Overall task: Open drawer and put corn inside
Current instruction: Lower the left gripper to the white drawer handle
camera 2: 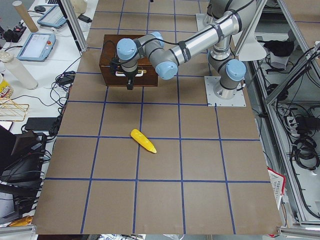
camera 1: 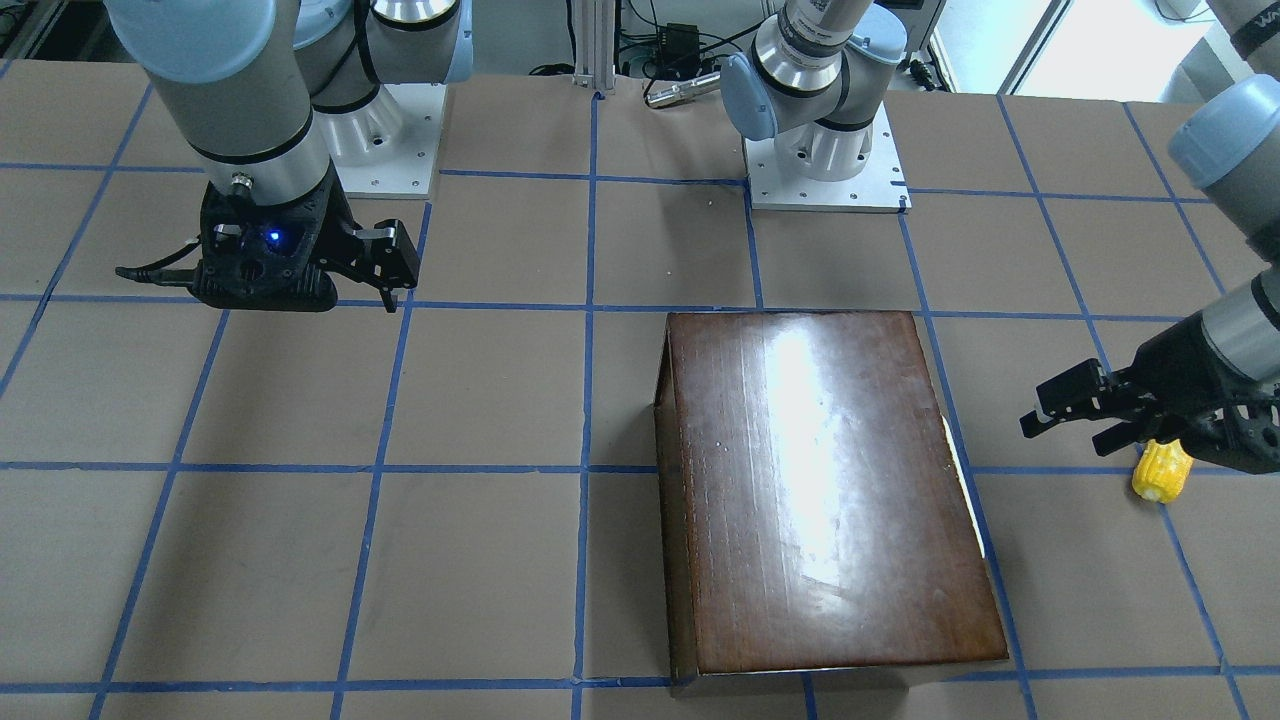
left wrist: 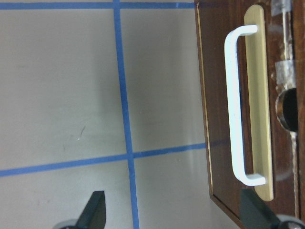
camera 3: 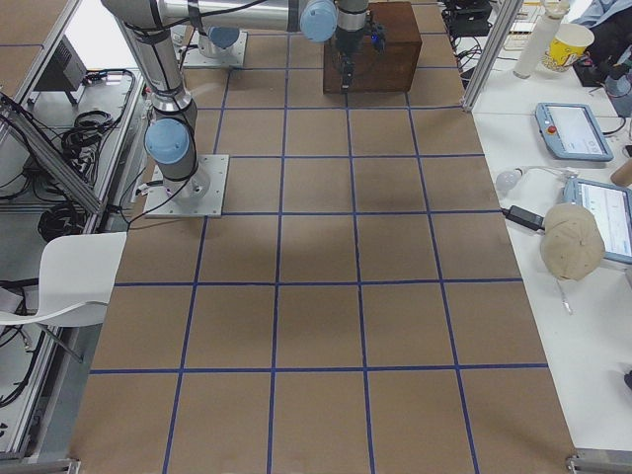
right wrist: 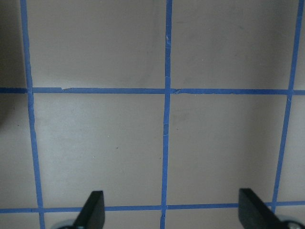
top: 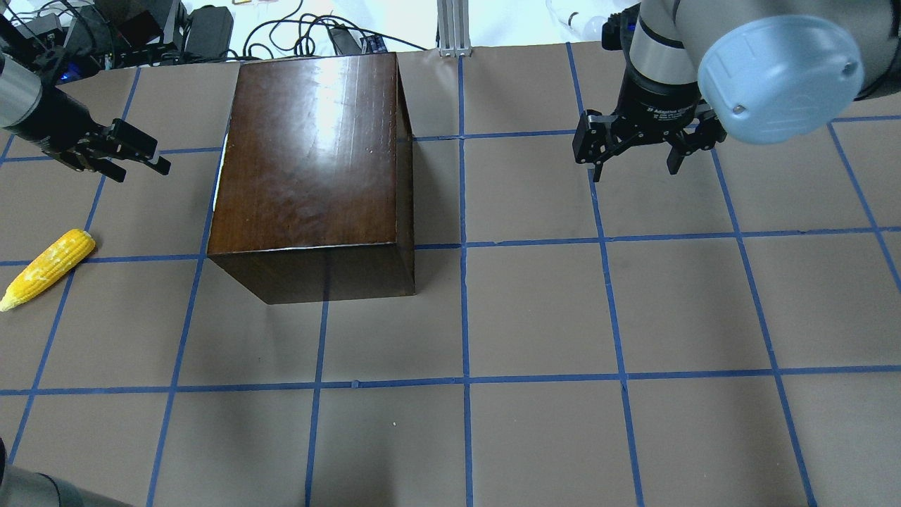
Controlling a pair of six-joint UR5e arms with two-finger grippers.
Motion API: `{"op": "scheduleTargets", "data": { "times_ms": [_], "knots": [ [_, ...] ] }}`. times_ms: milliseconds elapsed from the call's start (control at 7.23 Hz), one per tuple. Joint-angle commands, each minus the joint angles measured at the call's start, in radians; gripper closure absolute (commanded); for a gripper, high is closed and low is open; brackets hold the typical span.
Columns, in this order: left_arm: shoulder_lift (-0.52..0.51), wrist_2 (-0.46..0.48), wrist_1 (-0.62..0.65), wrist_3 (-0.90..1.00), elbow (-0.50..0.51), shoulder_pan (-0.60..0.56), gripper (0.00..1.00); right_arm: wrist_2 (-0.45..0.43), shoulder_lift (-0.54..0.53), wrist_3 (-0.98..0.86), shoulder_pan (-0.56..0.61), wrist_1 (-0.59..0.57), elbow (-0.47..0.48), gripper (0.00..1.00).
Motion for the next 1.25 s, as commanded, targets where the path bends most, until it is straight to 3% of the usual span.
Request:
{"op": "scheduleTargets", "data": {
  "times_ms": [0, 415, 1107],
  "knots": [
    [-0.039, -0.037, 0.030, 0.007, -0.005, -0.011, 0.00, 0.000, 0.000, 0.000, 0.000, 0.001, 0.000, 0.00],
    [-0.081, -0.115, 0.053, 0.007, -0.004, -0.029, 0.00, 0.000, 0.001, 0.000, 0.000, 0.000, 0.000, 0.00],
    [-0.125, -0.149, 0.060, 0.005, -0.002, -0.057, 0.00, 0.000, 0.000, 0.000, 0.000, 0.001, 0.000, 0.00]
  ]
}}
